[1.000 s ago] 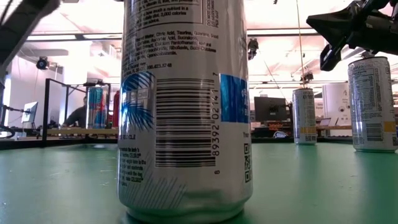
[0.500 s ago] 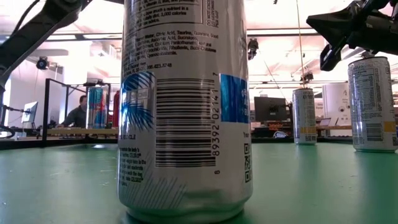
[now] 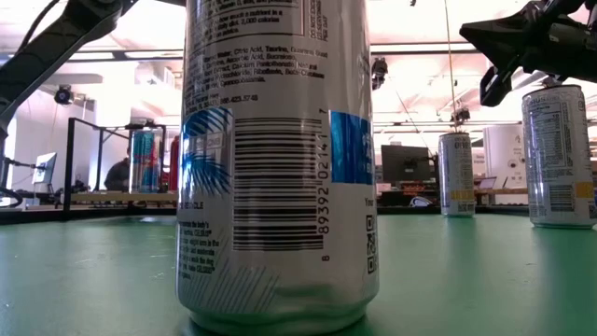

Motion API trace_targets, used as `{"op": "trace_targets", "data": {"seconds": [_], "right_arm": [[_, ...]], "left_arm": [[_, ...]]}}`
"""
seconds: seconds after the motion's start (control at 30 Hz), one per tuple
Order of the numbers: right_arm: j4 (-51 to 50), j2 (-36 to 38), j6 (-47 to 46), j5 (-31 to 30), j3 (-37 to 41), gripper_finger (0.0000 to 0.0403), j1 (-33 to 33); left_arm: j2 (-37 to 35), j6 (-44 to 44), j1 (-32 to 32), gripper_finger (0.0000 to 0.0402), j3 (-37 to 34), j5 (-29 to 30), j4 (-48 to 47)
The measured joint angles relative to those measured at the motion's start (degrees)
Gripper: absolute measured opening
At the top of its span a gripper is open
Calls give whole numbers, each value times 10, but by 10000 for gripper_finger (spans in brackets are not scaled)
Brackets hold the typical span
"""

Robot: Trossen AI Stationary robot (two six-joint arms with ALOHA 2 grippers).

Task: Place canned beverage on shelf
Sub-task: Put the white blue soda can on the shelf

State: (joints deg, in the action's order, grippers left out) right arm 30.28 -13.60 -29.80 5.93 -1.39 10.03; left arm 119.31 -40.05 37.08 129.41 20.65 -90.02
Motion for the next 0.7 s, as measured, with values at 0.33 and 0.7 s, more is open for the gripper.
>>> {"op": "trace_targets", "data": {"seconds": [0.33, 0.7], "right_arm": [[0, 0, 0, 0, 0, 13, 0], [0, 0, 0, 0, 0, 13, 0]], "left_arm": [[-3, -26, 0, 242, -32, 12, 2], [-5, -27, 0, 246, -35, 12, 0]]}}
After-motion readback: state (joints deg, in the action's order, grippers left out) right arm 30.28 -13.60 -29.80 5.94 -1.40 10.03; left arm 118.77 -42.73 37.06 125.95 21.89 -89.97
